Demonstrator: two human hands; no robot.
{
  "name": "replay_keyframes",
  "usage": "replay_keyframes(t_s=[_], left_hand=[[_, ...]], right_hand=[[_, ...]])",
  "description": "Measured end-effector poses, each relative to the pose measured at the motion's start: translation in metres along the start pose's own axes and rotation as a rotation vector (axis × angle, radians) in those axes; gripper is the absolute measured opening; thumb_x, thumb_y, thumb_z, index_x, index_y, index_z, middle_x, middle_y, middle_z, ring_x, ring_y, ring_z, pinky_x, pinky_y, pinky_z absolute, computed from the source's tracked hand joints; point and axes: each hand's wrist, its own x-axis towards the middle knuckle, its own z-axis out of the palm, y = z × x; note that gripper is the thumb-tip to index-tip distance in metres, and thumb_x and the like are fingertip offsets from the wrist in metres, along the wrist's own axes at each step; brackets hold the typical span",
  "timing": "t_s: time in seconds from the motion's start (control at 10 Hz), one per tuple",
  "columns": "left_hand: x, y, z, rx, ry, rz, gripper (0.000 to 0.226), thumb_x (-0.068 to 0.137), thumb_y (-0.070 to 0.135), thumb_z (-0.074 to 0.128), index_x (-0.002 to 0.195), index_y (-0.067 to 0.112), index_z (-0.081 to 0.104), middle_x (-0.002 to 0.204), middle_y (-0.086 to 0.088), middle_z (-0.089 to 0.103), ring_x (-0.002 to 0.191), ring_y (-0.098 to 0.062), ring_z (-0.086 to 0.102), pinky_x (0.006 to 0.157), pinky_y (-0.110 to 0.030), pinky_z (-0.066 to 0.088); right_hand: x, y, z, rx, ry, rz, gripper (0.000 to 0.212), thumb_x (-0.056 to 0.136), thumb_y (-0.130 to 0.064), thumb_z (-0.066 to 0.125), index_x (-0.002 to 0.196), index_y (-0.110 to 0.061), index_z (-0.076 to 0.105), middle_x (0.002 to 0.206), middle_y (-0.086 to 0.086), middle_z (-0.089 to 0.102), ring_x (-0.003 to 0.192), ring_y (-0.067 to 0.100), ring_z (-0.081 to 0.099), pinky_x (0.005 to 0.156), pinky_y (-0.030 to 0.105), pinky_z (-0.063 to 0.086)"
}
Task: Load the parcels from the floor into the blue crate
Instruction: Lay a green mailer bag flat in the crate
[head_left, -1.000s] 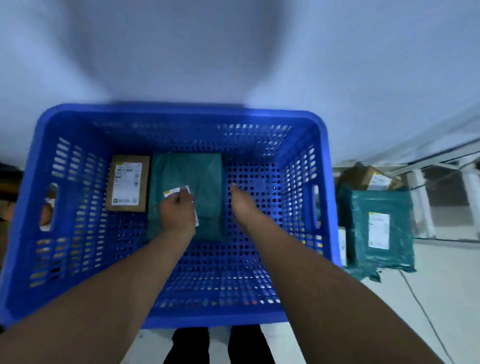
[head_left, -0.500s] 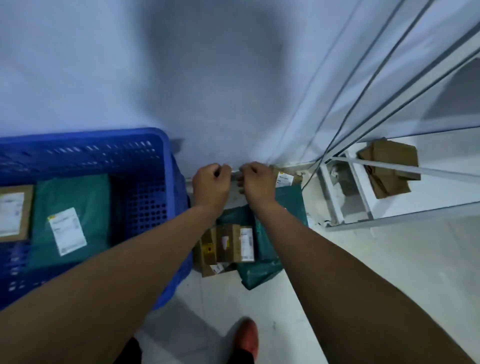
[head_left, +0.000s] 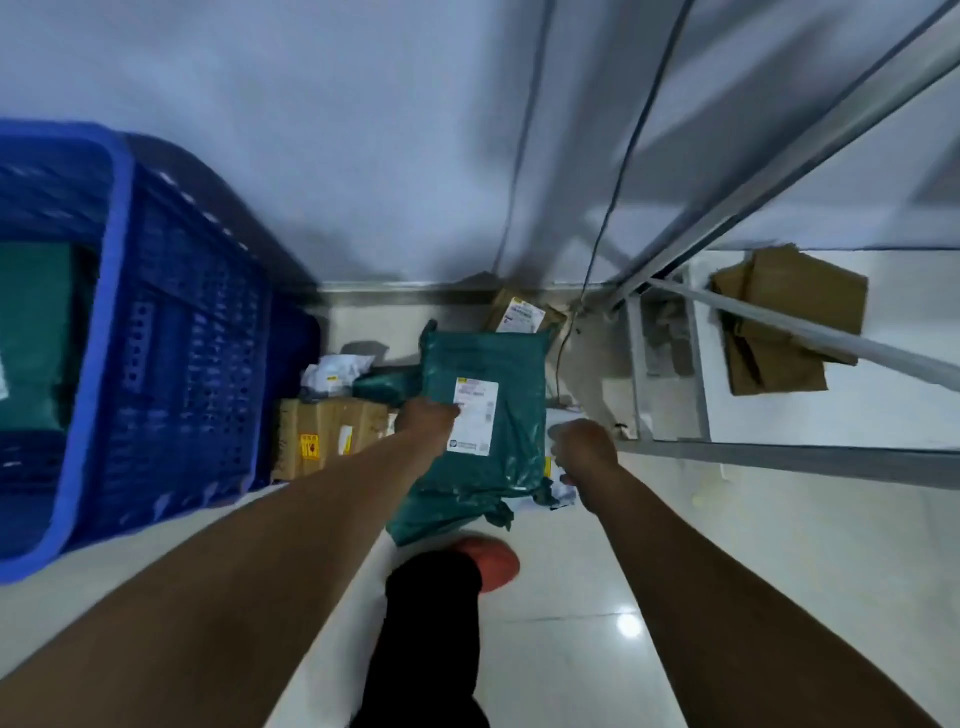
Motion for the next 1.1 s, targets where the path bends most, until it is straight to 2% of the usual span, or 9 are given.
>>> replay_keyframes(t_s=[0.1,0.2,0.3,0.4,0.5,0.7,0.8,1.0,1.1], left_hand=[[0.04,-0.019,0.01,0.127,-0.013,-0.002,0.049,0.086,0.031,0.067,0.122,-0.003,0.065,0.119,-0.019,0.07,0.102,-0.033,0.068,0.093,-0.043,0.058],[0.046,-0.02,0.024,0.202,0.108,0.003,0.047,0.093,0.028,0.063,0.131,0.001,0.06,0.129,-0.018,0.065,0.118,-0.034,0.063,0.099,-0.039,0.053],[0.075,-0.035,0.04,0.211,0.227,-0.027,0.069,0.085,0.037,0.077,0.141,0.007,0.048,0.138,-0.017,0.059,0.123,-0.034,0.06,0.098,-0.035,0.051],[0.103,-0.059,0.056,0.321,0.232,0.018,0.08,0.074,0.041,0.086,0.138,0.008,0.051,0.134,-0.019,0.062,0.118,-0.037,0.063,0.098,-0.046,0.054],[0.103,-0.077,0.066,0.265,0.293,0.05,0.089,0.072,0.044,0.087,0.142,0.009,0.044,0.14,-0.016,0.056,0.127,-0.037,0.056,0.105,-0.047,0.049],[0.126,-0.107,0.061,0.115,0.25,0.178,0.127,0.032,0.084,0.079,0.138,0.02,0.049,0.135,-0.007,0.061,0.125,-0.031,0.058,0.105,-0.048,0.049],[0.115,-0.113,0.053,0.13,0.191,0.261,0.106,0.043,0.072,0.084,0.13,0.023,0.051,0.13,-0.008,0.059,0.117,-0.032,0.061,0.1,-0.05,0.052],[0.058,-0.1,0.032,-0.014,0.057,0.319,0.063,0.055,0.053,0.089,0.1,0.042,0.047,0.121,-0.008,0.063,0.103,-0.028,0.066,0.09,-0.049,0.058],[0.023,-0.095,0.017,-0.054,-0.021,0.297,0.066,0.074,0.025,0.089,0.119,0.027,0.04,0.117,-0.003,0.066,0.101,-0.024,0.066,0.093,-0.047,0.057]], right_hand=[[0.03,0.006,-0.006,-0.06,-0.058,-0.079,0.019,0.091,-0.021,0.058,0.077,-0.009,0.065,0.091,0.014,0.069,0.082,0.028,0.062,0.082,0.039,0.054],[0.058,0.026,-0.004,-0.064,-0.057,-0.126,0.02,0.092,-0.023,0.058,0.103,-0.01,0.069,0.101,0.011,0.068,0.092,0.026,0.063,0.086,0.033,0.049],[0.082,0.054,0.007,-0.064,-0.13,-0.13,0.033,0.093,-0.028,0.059,0.122,-0.011,0.062,0.115,0.009,0.065,0.101,0.028,0.062,0.084,0.03,0.046],[0.111,0.077,0.021,-0.047,-0.142,-0.124,0.058,0.095,-0.037,0.061,0.146,-0.013,0.045,0.14,0.01,0.056,0.121,0.029,0.057,0.087,0.028,0.041],[0.131,0.091,0.039,-0.006,-0.167,-0.089,0.062,0.096,-0.038,0.059,0.149,-0.014,0.038,0.139,0.01,0.054,0.108,0.028,0.057,0.075,0.028,0.041],[0.163,0.102,0.084,0.294,-0.315,-0.02,0.065,0.081,-0.05,0.071,0.137,-0.022,0.051,0.125,0.005,0.068,0.102,0.026,0.069,0.08,0.037,0.059],[0.158,0.11,0.092,0.454,-0.276,0.021,0.063,0.076,-0.051,0.072,0.133,-0.027,0.056,0.121,0.004,0.071,0.102,0.029,0.072,0.085,0.044,0.061],[0.1,0.124,0.069,0.61,-0.222,0.116,0.037,0.089,-0.053,0.065,0.121,-0.038,0.055,0.114,-0.005,0.071,0.101,0.03,0.07,0.09,0.056,0.053],[0.068,0.119,0.063,0.649,-0.23,0.132,0.03,0.091,-0.048,0.065,0.116,-0.036,0.053,0.118,-0.004,0.07,0.102,0.032,0.069,0.095,0.064,0.047]])
